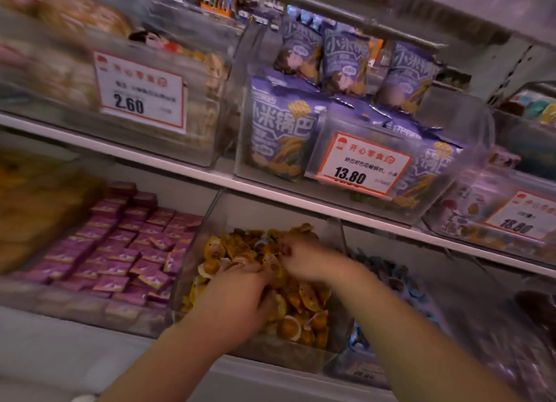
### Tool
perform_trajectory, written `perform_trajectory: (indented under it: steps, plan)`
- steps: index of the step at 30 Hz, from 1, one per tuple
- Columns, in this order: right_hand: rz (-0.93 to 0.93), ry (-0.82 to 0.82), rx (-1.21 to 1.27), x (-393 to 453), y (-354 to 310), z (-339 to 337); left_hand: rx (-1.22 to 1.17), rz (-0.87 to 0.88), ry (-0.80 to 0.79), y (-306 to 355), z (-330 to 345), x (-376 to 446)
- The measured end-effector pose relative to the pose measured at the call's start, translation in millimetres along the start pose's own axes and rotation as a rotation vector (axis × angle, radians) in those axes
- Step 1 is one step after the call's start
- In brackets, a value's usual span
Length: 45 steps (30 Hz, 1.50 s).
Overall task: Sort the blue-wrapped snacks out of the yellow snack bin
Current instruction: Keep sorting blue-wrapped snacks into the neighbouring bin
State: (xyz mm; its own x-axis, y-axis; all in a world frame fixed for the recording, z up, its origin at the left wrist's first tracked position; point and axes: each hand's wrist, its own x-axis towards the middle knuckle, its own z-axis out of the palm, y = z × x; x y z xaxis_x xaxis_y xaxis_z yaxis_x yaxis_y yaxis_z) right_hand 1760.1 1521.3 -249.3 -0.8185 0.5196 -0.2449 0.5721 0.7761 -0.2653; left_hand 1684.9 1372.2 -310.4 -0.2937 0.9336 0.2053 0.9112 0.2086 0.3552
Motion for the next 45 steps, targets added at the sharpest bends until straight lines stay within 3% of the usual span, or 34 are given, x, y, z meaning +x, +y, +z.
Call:
perform_trajectory:
  steps: [3,9,14,19,22,26,30,32,35,38,40,45]
  plan:
    - [0.094,-0.178,-0.183,23.9,8.9,12.7,-0.080,-0.041,0.049,-11.8,-3.9,-5.7]
    - [0.023,-0.121,0.025,34.6,28.8,24.8,-0.099,-0.068,0.084,-25.6,-7.7,-6.6]
    - [-0.088,-0.033,-0.088,44.7,7.8,38.6,-0.245,-0.109,0.172,-25.7,-9.9,-5.8]
    - [-0.221,-0.044,-0.024,54.4,-11.4,42.1,-0.430,-0.234,0.320,-23.6,-11.6,-5.1]
    - [-0.206,-0.004,0.032,53.3,-13.2,44.9,-0.563,-0.299,0.343,-23.0,-14.5,-0.7]
    - [-0.164,0.009,0.268,47.0,-7.0,31.6,-0.736,-0.356,0.386,-21.4,-18.6,4.5]
    - [0.075,0.016,1.043,33.0,-3.4,1.8,-0.928,-0.392,0.416,-18.5,-18.3,6.4]
    - [0.117,0.018,1.265,25.7,-0.1,-8.4,-0.992,-0.416,0.438,-17.9,-17.2,8.1]
    - [0.122,-0.066,1.351,13.4,-0.1,-10.4,-1.099,-0.439,0.456,-14.8,-17.9,12.1]
    - [0.124,-0.226,1.315,2.1,-5.2,2.1,-1.170,-0.322,0.338,-10.8,-16.6,11.7]
    - [0.116,-0.262,1.327,-2.1,-8.4,9.5,-1.087,-0.258,0.276,-11.1,-15.4,8.4]
    - [0.079,-0.287,1.338,-9.3,-5.9,7.1,-0.945,-0.335,0.415,-18.0,-19.3,4.0]
